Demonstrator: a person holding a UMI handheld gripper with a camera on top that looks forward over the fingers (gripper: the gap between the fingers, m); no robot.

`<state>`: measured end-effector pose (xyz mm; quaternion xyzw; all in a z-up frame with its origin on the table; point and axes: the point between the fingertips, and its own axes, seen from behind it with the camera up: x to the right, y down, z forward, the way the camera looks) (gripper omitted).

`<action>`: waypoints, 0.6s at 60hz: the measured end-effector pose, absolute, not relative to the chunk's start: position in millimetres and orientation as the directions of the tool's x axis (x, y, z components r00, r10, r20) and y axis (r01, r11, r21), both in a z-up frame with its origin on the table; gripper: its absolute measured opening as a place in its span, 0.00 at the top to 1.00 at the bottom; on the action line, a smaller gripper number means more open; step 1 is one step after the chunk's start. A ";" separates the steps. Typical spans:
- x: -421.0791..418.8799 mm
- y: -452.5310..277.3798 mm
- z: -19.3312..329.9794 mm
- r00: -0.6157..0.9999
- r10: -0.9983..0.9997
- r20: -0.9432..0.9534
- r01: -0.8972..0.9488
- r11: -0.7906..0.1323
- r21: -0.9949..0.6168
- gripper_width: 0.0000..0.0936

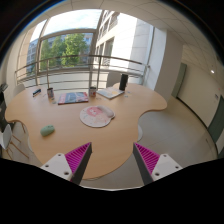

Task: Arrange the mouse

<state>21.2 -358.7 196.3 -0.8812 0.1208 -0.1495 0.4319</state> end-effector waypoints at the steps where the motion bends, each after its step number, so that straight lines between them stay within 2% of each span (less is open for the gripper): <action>1: 21.3 -359.3 196.2 0.925 -0.344 0.162 -0.083 -0.598 -0.797 0.09; 11: 3.7 -368.6 186.1 0.910 -0.373 0.179 -0.094 -0.608 -0.788 0.09; 17: -36.2 -376.9 170.0 0.902 -0.386 0.196 -0.094 -0.618 -0.781 0.09; 26: -127.9 -377.0 124.4 0.918 -0.364 0.155 -0.130 -0.649 -0.750 0.09; 36: -211.5 -325.1 84.2 0.958 -0.266 0.107 -0.106 -0.675 -0.730 0.09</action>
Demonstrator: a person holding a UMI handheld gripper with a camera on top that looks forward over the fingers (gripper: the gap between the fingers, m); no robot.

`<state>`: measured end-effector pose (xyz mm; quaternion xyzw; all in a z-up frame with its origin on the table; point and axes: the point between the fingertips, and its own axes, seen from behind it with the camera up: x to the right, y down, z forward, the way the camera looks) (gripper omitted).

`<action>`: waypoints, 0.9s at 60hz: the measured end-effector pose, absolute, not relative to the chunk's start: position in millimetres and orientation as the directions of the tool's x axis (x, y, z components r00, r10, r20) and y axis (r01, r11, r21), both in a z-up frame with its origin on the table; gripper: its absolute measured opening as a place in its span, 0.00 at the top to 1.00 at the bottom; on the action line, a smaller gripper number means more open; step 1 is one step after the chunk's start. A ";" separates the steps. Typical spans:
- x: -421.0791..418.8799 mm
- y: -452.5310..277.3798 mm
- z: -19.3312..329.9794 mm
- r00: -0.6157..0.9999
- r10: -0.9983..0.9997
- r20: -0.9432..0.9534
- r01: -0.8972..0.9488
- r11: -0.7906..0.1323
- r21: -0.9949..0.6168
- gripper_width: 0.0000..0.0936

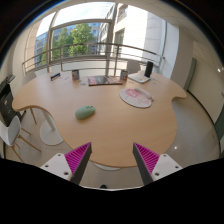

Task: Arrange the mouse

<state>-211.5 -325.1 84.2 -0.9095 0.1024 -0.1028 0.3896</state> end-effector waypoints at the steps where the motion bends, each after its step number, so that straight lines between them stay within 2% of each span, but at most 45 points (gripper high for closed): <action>1: -218.4 -318.6 81.0 0.961 -0.255 0.104 -0.100 -0.677 -0.729 0.09; 13: -275.8 -224.1 41.2 0.989 -0.130 0.070 -0.035 -0.671 -0.741 0.09; 29: -291.9 -109.0 -20.7 0.998 -0.066 0.013 -0.038 -0.714 -0.700 0.09; 41: -306.0 -61.2 -18.1 1.000 -0.031 -0.005 -0.026 -0.711 -0.702 0.11; 47: -315.8 -47.5 -18.8 1.000 -0.001 -0.004 -0.003 -0.713 -0.702 0.21; 50: -319.5 -41.6 -18.2 1.000 0.021 0.016 0.026 -0.706 -0.708 0.30; 53: -327.4 -35.9 -19.1 0.999 0.052 0.008 0.042 -0.701 -0.712 0.46; 54: -328.4 -35.5 -19.0 0.998 0.058 0.009 0.048 -0.700 -0.713 0.46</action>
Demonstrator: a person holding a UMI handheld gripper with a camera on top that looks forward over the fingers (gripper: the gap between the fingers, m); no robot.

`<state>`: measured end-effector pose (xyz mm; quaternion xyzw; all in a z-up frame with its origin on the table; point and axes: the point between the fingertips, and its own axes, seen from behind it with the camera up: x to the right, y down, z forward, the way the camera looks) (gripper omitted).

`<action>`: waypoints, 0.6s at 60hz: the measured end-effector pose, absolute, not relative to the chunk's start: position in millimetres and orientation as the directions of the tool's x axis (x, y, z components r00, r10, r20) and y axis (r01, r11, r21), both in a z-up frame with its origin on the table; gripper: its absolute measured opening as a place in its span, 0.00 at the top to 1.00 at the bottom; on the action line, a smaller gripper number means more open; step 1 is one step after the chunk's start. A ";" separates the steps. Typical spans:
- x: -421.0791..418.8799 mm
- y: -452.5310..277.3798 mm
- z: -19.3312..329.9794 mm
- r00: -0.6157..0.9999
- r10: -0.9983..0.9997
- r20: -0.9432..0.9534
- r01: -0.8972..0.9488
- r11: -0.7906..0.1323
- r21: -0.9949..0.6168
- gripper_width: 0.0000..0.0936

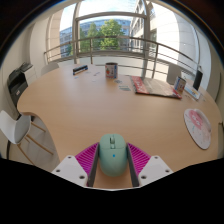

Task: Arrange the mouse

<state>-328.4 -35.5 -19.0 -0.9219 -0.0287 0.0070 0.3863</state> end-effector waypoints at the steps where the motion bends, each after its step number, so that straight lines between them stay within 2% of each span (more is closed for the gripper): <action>1: -327.8 -35.4 -18.7 0.998 0.063 0.018 0.057 -0.699 -0.713 0.46; 14: -331.0 -39.7 -17.4 0.995 0.090 0.047 0.096 -0.698 -0.710 0.57; 18: -340.4 -42.1 0.5 0.993 0.108 0.047 0.108 -0.678 -0.727 0.57; 25: -357.4 -38.2 71.6 0.989 0.146 0.027 0.110 -0.595 -0.796 0.57; 36: -325.3 -15.0 226.4 0.987 0.162 -0.015 0.050 -0.393 -0.918 0.57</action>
